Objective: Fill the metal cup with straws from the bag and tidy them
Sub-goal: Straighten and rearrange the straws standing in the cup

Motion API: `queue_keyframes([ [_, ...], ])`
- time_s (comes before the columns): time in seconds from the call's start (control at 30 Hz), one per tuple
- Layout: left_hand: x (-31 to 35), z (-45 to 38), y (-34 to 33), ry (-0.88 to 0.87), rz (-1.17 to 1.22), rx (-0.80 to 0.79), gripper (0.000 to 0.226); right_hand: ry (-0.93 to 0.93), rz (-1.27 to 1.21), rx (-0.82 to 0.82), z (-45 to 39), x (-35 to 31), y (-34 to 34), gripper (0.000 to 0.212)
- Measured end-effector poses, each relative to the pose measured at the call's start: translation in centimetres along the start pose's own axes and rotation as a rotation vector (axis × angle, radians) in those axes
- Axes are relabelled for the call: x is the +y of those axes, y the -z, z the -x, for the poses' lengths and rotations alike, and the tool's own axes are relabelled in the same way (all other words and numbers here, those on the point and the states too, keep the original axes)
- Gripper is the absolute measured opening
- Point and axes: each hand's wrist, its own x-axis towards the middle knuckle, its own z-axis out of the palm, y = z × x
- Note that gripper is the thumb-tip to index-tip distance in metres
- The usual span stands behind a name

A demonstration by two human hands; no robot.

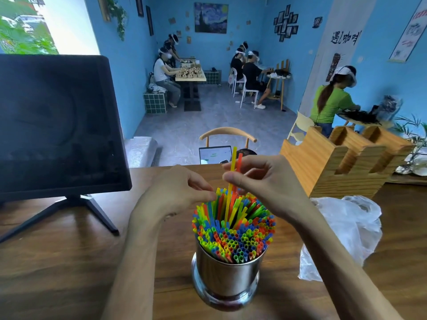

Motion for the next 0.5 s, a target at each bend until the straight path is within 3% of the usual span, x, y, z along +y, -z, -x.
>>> queue_keyframes([
  [0.23,1.4,-0.7,0.8,-0.002,-0.165,-0.058,0.012,0.035,0.095,-0.049,0.1,0.9,-0.6,0.010],
  [0.5,2.0,-0.9,0.3,-0.040,-0.244,0.018,0.011,0.035,0.274,-0.093,0.5,1.2,-0.4,0.030],
])
